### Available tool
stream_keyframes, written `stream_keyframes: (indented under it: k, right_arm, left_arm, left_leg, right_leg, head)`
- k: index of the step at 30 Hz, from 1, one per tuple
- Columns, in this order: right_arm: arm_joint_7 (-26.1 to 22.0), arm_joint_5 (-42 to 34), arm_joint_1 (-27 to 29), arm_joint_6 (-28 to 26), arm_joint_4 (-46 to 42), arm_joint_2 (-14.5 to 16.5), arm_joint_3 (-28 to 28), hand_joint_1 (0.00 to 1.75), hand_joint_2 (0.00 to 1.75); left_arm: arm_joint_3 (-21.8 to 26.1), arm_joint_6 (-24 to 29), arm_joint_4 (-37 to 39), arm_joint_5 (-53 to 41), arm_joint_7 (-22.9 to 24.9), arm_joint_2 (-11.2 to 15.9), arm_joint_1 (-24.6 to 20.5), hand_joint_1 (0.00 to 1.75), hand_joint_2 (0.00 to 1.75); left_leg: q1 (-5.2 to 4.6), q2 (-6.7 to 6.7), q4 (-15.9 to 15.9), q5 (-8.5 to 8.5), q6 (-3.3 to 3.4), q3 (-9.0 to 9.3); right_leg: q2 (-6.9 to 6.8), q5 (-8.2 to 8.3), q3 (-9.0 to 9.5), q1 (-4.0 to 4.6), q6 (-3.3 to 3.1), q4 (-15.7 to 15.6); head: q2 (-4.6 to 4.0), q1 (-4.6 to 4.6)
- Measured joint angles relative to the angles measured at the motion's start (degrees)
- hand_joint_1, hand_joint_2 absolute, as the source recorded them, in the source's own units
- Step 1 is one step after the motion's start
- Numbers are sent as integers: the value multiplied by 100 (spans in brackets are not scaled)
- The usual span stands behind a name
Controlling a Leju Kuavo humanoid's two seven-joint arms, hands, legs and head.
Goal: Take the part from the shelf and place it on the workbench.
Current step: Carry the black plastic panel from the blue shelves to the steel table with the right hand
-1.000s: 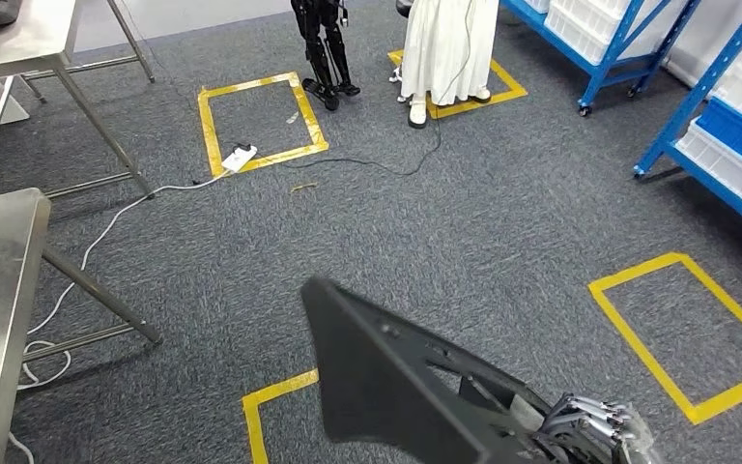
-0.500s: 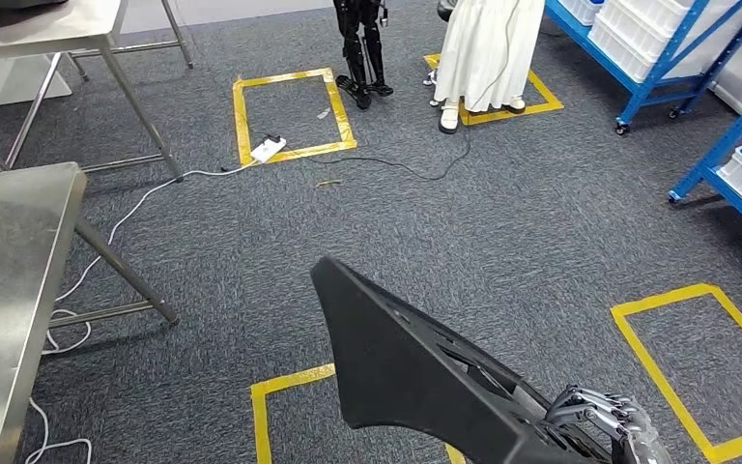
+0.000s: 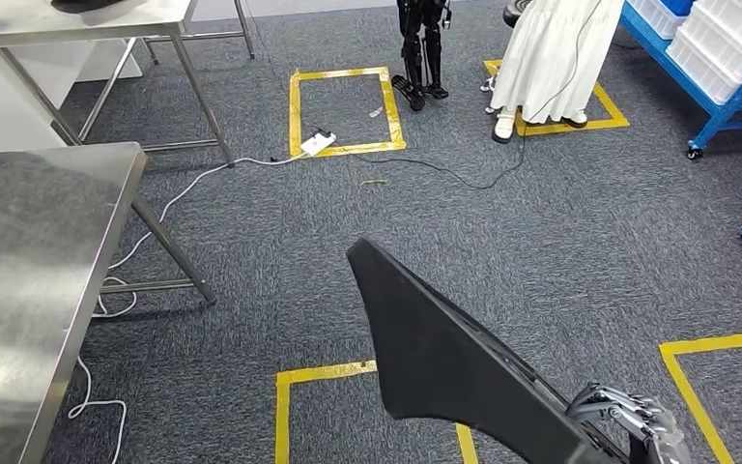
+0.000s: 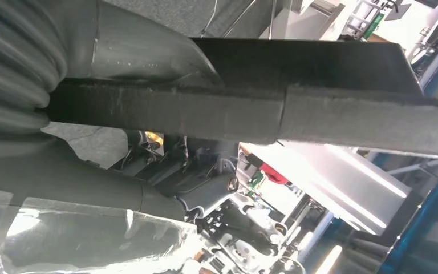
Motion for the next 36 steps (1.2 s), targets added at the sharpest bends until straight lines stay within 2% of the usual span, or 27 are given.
stream_keyframes:
  k: [2, 4, 5, 6, 7, 8, 9, 11, 12, 13, 15, 17, 19, 21, 22, 23, 25, 26, 27, 28, 30, 32, 33, 34, 36]
  right_arm:
    - [0, -4, 1, 31, -4, 2, -16, 175, 175]
    - [-1, 2, 4, 50, -7, 9, -28, 175, 175]
    - [-1, 12, 4, 54, -7, 20, -32, 175, 175]
    - [-1, 30, 3, 56, -7, 37, -33, 175, 175]
    - [-1, 50, 4, 57, -7, 57, -34, 175, 175]
    - [-1, 69, 4, 57, -7, 79, -34, 175, 175]
    - [-1, 85, 5, 57, -7, 97, -34, 175, 175]
    - [-1, 109, 4, 55, -8, 134, -34, 175, 175]
    - [-1, 123, 4, 53, -9, 151, -34, 175, 175]
    - [-1, 137, 4, 50, -10, 168, -34, 175, 175]
    - [-1, 152, 2, 46, -19, 188, -34, 175, 175]
    - [-2, 138, -9, 39, -32, 192, -34, 175, 175]
    - [-2, 113, -20, 31, -30, 190, -36, 175, 175]
    - [-1, 102, -29, 26, -13, 191, -37, 175, 175]
    - [-1, 101, -36, 25, -3, 191, -36, 175, 175]
    - [-1, 100, -41, 23, 4, 191, -36, 175, 175]
    - [-1, 99, -51, 20, 12, 191, -36, 175, 175]
    - [0, 100, -63, 20, 15, 192, -35, 175, 175]
    - [0, 100, -73, 19, 18, 192, -35, 175, 175]
    - [0, 100, -84, 18, 20, 192, -34, 175, 175]
    - [-1, 99, -100, 15, 21, 192, -34, 175, 175]
    - [-1, 99, -105, 14, 21, 191, -34, 175, 175]
    - [-1, 99, -103, 14, 20, 192, -34, 175, 175]
    - [-1, 100, -101, 13, 20, 192, -34, 175, 175]
    - [-1, 105, -98, 6, 19, 193, -34, 175, 175]
  left_arm:
    - [-1, -27, 0, -4, 1, 9, 3, 0, 175]
    - [-1, -57, 0, -8, 9, 9, -11, 0, 175]
    - [-1, -77, 0, -13, 14, 9, -16, 0, 175]
    - [-2, -96, 0, -19, 17, 9, -17, 0, 175]
    - [-2, -115, 0, -24, 18, 9, -16, 0, 175]
    - [-2, -131, 0, -28, 19, 9, -11, 0, 175]
    - [-2, -144, 0, -31, 19, 10, -8, 0, 175]
    - [-2, -173, 0, -31, 18, 18, -12, 0, 175]
    - [-2, -185, 0, -30, 16, 21, -16, 0, 175]
    - [-2, -195, 0, -29, 14, 26, -18, 0, 175]
    - [-2, -207, 0, -29, 10, 32, -13, 0, 175]
    - [-1, -224, 0, -33, 13, 28, -14, 0, 175]
    - [-1, -262, 0, -42, 22, 24, -30, 0, 175]
    - [-2, -302, 0, -49, 35, 25, -39, 0, 175]
    - [-2, -313, 0, -51, 42, 24, -37, 0, 175]
    - [-2, -325, 0, -53, 46, 24, -35, 0, 175]
    - [-2, -341, 0, -54, 52, 22, -35, 0, 175]
    - [-2, -348, 0, -54, 52, 25, -35, 0, 175]
    - [-1, -352, 0, -54, 53, 28, -34, 0, 175]
    - [-1, -355, 0, -54, 53, 32, -29, 0, 175]
    - [-1, -358, 0, -54, 54, 36, -11, 0, 175]
    - [-2, -362, 1, -54, 55, 32, 3, 0, 175]
    - [-2, -363, 2, -54, 56, 30, 3, 0, 175]
    - [-2, -365, 2, -54, 58, 27, -2, 0, 175]
    - [-2, -368, 2, -55, 65, 26, -13, 0, 175]
  left_leg:
    - [23, 207, 253, -168, -45, -101]
    - [40, 454, 950, -549, -90, -412]
    - [49, 499, 1347, -722, -105, -601]
    - [55, 517, 1635, -819, -111, -741]
    - [55, 527, 1717, -806, -105, -782]
    - [53, 539, 1592, -701, -89, -717]
    - [43, 578, 1239, -519, -51, -528]
    - [-17, 778, 453, -243, 58, -114]
    - [-53, 851, 197, -177, 109, 14]
    - [-84, 887, 105, -176, 146, 48]
    - [-84, 790, 39, -138, 199, 59]
    - [-44, 690, -93, -61, 249, 129]
    - [-20, 582, -161, -9, 274, 157]
    - [-19, 456, -159, 7, 272, 136]
    - [-16, 389, -156, 10, 264, 132]
    - [-11, 320, -152, 13, 251, 136]
    - [5, 185, -125, 5, 206, 140]
    - [0, 125, -98, -9, 166, 131]
    - [-5, 80, -72, -23, 125, 117]
    - [-9, 48, -54, -31, 89, 97]
    - [13, 5, -37, -32, 35, 66]
    - [44, 119, 103, -124, -3, 6]
    - [53, 231, 305, -250, -22, -82]
    - [54, 365, 659, -441, -39, -246]
    - [58, 500, 1434, -779, -54, -625]
  right_leg:
    - [-86, 15, 23, -10, -91, -16]
    - [-187, 5, 38, 26, -173, -21]
    - [-244, -3, 40, 50, -193, -20]
    - [-299, -10, 41, 72, -203, -20]
    - [-353, -17, 44, 90, -211, -19]
    - [-402, -23, 51, 105, -218, -19]
    - [-449, -29, 61, 120, -225, -20]
    - [-533, -42, 74, 156, -221, -21]
    - [-574, -49, 75, 171, -210, -23]
    - [-615, -55, 74, 181, -196, -28]
    - [-679, -65, 89, 194, -153, -47]
    - [-521, -169, 39, 194, -133, 107]
    - [-268, -454, -248, 161, -161, 717]
    - [-184, -706, -615, 115, -148, 1435]
    - [-176, -717, -693, 88, -104, 1572]
    - [-171, -629, -655, 60, -37, 1469]
    - [-102, -282, -317, -18, 115, 716]
    - [-43, -139, -159, -38, 152, 346]
    - [-4, -48, -53, -48, 148, 95]
    - [19, -14, -10, -40, 114, -7]
    - [-39, 6, 4, -24, 12, -9]
    - [-105, 25, 25, -30, -60, -19]
    - [-142, 28, 32, -29, -98, -26]
    - [-186, 23, 35, -3, -129, -26]
    - [-286, 8, 34, 49, -176, -24]
  head:
    - [0, -14]
    - [0, -35]
    - [0, -40]
    - [0, -40]
    - [0, -40]
    - [0, -40]
    - [0, -41]
    - [0, -37]
    - [0, -39]
    - [0, -39]
    - [0, -45]
    - [0, -38]
    - [0, -18]
    - [0, -6]
    - [0, -6]
    - [0, -6]
    - [0, -3]
    - [0, 3]
    - [0, 5]
    - [0, 8]
    - [0, 5]
    - [0, -4]
    - [0, -15]
    - [0, -25]
    - [0, -38]
